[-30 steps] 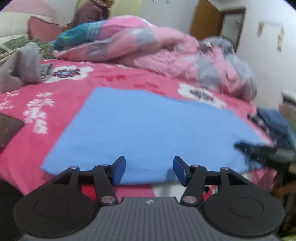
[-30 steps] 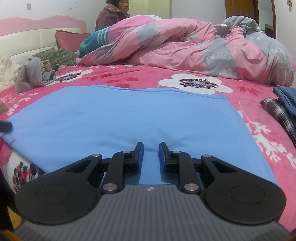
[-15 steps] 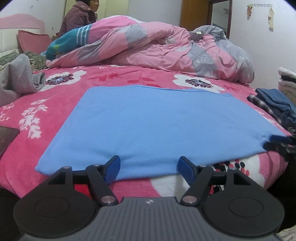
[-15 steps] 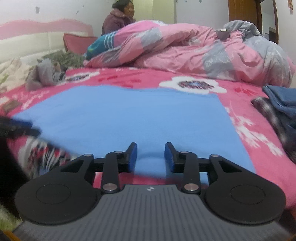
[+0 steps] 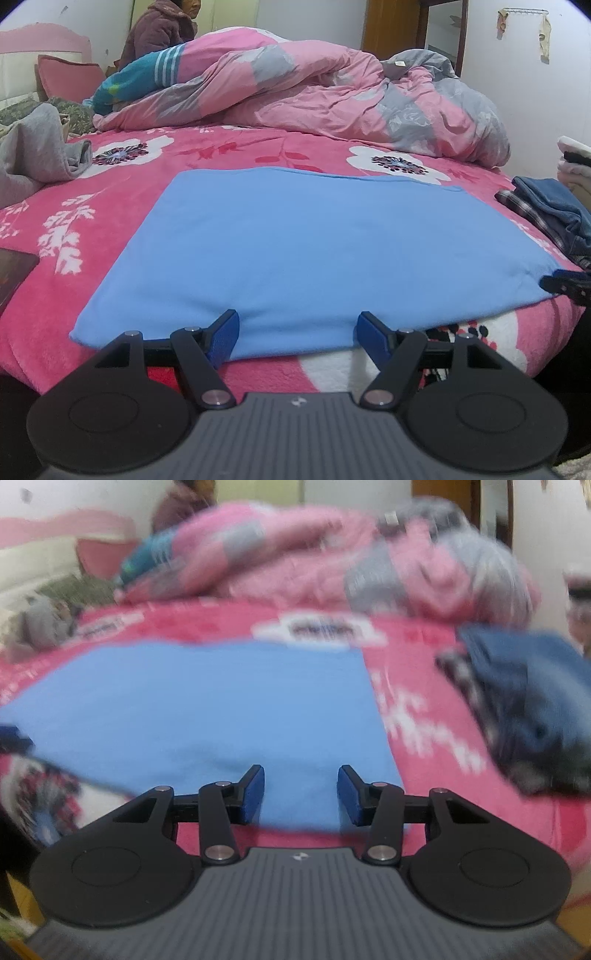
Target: Fold clothes
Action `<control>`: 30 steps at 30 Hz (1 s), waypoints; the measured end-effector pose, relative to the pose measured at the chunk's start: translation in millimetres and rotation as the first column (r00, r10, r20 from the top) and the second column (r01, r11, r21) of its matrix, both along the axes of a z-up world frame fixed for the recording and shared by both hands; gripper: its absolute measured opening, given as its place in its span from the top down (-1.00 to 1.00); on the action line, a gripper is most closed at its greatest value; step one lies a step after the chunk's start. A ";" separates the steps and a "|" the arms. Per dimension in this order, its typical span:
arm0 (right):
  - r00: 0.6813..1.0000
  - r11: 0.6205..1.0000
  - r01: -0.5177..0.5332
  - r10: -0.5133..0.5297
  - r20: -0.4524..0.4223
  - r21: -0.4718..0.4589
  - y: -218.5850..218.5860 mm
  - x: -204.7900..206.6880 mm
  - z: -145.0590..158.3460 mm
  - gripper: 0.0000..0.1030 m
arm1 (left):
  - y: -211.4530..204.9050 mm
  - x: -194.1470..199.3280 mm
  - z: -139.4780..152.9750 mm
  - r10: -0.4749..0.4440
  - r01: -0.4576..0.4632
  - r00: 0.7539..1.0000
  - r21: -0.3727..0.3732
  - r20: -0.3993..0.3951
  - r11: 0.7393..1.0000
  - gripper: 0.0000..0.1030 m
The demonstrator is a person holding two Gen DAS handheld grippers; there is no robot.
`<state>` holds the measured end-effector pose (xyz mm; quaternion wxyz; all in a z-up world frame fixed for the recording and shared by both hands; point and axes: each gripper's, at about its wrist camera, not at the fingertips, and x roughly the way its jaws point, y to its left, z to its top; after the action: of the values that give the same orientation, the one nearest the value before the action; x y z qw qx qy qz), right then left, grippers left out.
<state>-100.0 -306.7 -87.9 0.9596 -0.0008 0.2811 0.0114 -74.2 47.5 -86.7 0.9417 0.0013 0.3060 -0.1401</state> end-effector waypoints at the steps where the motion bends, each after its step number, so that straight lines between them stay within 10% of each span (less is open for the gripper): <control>1: 1.000 1.000 -0.001 0.001 0.005 0.006 -2.6 -5.4 -1.3 0.18 | 0.0 0.1 0.1 0.000 0.000 1.000 0.000 -0.001 1.000 -0.40; 17: 0.991 0.977 -0.134 0.136 0.004 -0.164 49.5 8.3 2.1 0.31 | -2.6 1.6 2.7 0.007 -0.007 1.000 0.006 -0.015 1.000 -0.40; 25: 0.994 0.991 -0.090 0.083 -0.071 -0.100 21.5 -32.8 9.3 0.31 | -1.1 1.5 2.8 -0.002 0.002 1.000 0.010 -0.020 1.000 -0.40; 30: 0.988 0.989 -0.143 0.145 0.053 -0.036 35.4 -12.5 35.8 0.31 | -5.2 0.6 7.6 0.014 -0.013 1.000 0.033 -0.024 0.999 -0.40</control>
<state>-112.4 -271.4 -52.2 0.9636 -0.0368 0.2535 0.0763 -73.6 42.3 -79.0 0.9386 0.0131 0.3198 -0.1285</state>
